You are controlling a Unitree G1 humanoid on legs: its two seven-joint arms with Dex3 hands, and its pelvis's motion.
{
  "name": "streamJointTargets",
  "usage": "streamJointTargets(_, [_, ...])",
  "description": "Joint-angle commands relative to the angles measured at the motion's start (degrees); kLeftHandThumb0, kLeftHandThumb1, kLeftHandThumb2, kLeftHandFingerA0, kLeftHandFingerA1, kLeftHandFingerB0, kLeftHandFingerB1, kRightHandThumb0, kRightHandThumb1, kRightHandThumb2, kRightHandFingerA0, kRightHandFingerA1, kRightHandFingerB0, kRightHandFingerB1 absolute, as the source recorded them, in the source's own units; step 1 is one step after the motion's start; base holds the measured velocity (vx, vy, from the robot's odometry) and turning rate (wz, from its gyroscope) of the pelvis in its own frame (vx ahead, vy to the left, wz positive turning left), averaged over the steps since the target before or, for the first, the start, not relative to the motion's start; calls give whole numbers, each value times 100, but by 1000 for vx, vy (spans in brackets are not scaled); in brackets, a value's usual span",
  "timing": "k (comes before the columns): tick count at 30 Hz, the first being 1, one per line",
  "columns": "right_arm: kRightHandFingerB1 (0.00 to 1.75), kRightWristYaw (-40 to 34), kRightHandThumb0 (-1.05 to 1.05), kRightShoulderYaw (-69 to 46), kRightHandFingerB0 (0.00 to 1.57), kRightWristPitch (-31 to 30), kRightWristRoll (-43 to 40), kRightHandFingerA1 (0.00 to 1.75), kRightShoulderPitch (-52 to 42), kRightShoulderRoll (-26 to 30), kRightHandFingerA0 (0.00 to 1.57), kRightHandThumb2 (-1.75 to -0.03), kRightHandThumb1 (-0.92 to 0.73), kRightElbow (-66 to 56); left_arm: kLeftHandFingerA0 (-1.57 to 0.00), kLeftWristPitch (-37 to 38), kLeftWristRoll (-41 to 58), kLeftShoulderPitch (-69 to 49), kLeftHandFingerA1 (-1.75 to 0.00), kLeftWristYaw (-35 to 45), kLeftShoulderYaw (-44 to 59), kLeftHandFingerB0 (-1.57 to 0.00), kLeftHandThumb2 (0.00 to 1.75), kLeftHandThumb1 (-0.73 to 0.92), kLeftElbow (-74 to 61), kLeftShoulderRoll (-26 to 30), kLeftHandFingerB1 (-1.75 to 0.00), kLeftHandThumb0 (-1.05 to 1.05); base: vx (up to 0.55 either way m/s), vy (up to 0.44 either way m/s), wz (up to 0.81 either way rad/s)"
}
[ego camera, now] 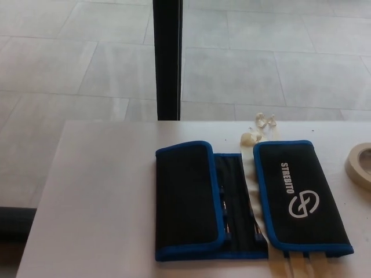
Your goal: The robot uses its right hand to lift an edge of the toolkit kept in middle of the desk and make one fold in it
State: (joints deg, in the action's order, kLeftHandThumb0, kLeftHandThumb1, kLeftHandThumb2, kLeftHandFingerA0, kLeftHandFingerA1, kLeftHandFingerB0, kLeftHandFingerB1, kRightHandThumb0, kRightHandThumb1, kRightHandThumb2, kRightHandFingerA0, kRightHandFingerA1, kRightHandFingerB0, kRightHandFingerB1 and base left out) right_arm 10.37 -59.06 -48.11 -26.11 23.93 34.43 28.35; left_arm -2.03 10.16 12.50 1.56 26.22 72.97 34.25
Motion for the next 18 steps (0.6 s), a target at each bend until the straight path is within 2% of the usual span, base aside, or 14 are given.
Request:
streamJointTargets(1, [89,-1669,-80,-1669,36,3111,-412,108,-808,267,91,-63,-77,2415,-51,-11,136,-140,-71,53,116,-37,112,72,55,71,-60,-82,0,0,0])
streamJointTargets(2, [87,-1655,-80,-1665,26,3165,-369,107,-890,167,86,-64,-80,2346,-53,10,128,-169,-69,44,110,-40,71,92,59,51,-53,-85,0,0,0])
streamJointTargets(3, [91,-1745,-75,-1768,18,3221,-419,115,-912,26,81,-64,-80,2279,-52,36,152,-189,-70,63,134,-38,70,92,64,36,-53,-86,0,0,0])
streamJointTargets(7, [85,-1864,-74,-2107,5,3408,-624,121,-965,-460,70,-65,-82,2065,-49,37,236,-228,-66,104,216,-36,72,91,63,15,-52,-86,0,0,0])
streamJointTargets(8, [87,-1932,-74,-2087,8,3440,-577,115,-965,-502,73,-65,-83,2058,-49,35,247,-226,-66,97,228,-37,71,92,59,13,-52,-85,0,0,0])
streamJointTargets(10, [87,-2120,-77,-2032,3,3619,-476,128,-954,-669,81,-66,-85,2130,-50,65,265,-223,-66,96,250,-38,70,92,54,-1,-51,-85,0,0,0])
streamJointTargets(11, [87,-2172,-77,-1983,3,3639,-414,128,-965,-767,81,-66,-85,2109,-50,64,281,-211,-66,95,269,-38,70,92,58,-5,-51,-85,0,0,0])
streamJointTargets(12, [63,-2181,-82,-1981,3,3641,-416,112,-969,-745,87,-104,-63,2191,-48,70,288,-210,-70,90,276,-36,111,71,61,-33,-59,-81,0,0,0])
streamJointTargets(13, [63,-2188,-82,-1980,3,3644,-422,112,-993,-738,87,-104,-63,2315,-48,75,293,-213,-70,84,282,-36,111,71,66,-51,-59,-81,0,0,0])
streamJointTargets(14, [63,-2088,-78,-1947,0,3757,-410,126,-1047,-750,73,-67,-84,2446,-50,82,291,-222,-66,81,281,-38,70,92,66,-68,-50,-86,0,0,0])
streamJointTargets(15, [86,-2043,-78,-1927,0,3750,-400,135,-1085,-743,68,-65,-87,2517,-49,82,314,-229,-70,55,305,-36,112,72,65,-89,-59,-81,0,0,0])
streamJointTargets(16, [80,-2076,-77,-1937,0,3784,-409,138,-1092,-744,64,-69,-88,2598,-50,89,325,-237,-65,77,317,-37,71,92,55,-90,-50,-84,0,0,0])
streamJointTargets(17, [76,-2004,-76,-1933,0,3834,-432,140,-1103,-733,62,-68,-89,2705,-48,62,362,-242,-63,67,357,-36,72,92,46,-95,-49,-85,0,0,0])
streamJointTargets(18, [74,-1995,-77,-1894,0,3892,-410,143,-1116,-736,64,-69,-88,2795,-49,27,379,-234,-69,24,386,-35,111,72,36,-91,-58,-80,0,0,0])
